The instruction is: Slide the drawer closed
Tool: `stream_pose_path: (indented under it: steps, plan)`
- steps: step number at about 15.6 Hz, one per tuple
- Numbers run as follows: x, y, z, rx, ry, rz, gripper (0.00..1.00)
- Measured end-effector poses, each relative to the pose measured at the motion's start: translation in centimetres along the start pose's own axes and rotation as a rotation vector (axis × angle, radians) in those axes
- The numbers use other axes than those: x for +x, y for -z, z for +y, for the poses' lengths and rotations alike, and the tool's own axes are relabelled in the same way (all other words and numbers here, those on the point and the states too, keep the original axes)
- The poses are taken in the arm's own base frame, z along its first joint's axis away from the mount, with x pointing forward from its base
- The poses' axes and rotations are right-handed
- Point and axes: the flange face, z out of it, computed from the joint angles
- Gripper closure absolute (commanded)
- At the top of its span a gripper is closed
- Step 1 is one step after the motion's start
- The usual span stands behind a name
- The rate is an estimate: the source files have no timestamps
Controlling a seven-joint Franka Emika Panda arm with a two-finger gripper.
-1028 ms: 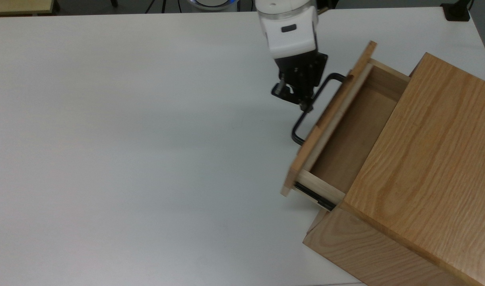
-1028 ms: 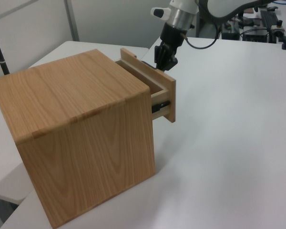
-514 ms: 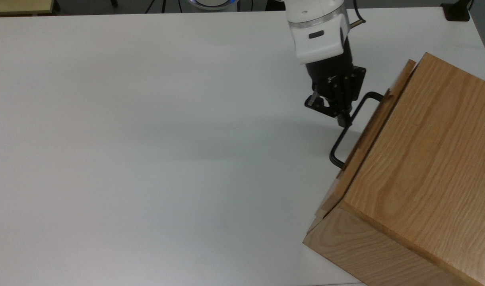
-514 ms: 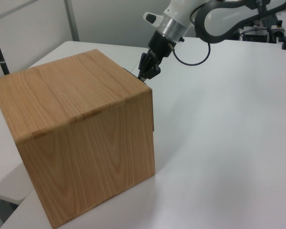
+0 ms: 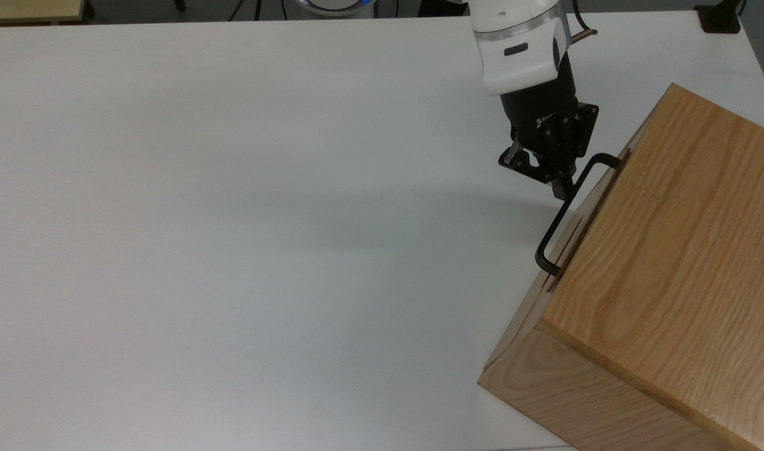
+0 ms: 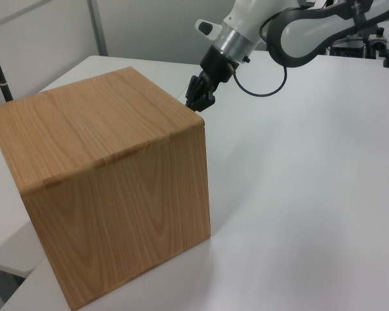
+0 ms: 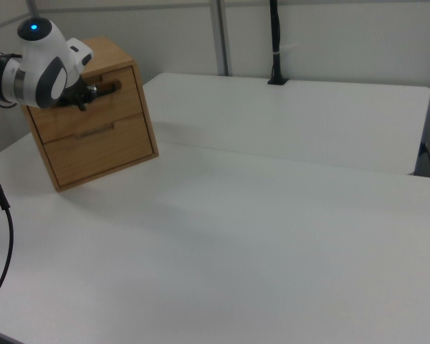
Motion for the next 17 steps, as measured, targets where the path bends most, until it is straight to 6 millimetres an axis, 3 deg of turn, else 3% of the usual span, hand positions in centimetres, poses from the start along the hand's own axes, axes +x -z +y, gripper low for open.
stream_pose_path:
  steps: [6, 10, 14, 17]
  plan:
    - [0.0, 0.5, 0.8, -0.016, -0.014, 0.006, 1.0]
    - [-2.1, 2.9, 5.0, -0.043, -0.064, -0.138, 1.0]
    - [-6.2, 8.7, 10.3, -0.068, -0.141, -0.404, 1.0]
    - [-9.2, 13.9, 12.3, -0.183, -0.271, -0.607, 1.0]
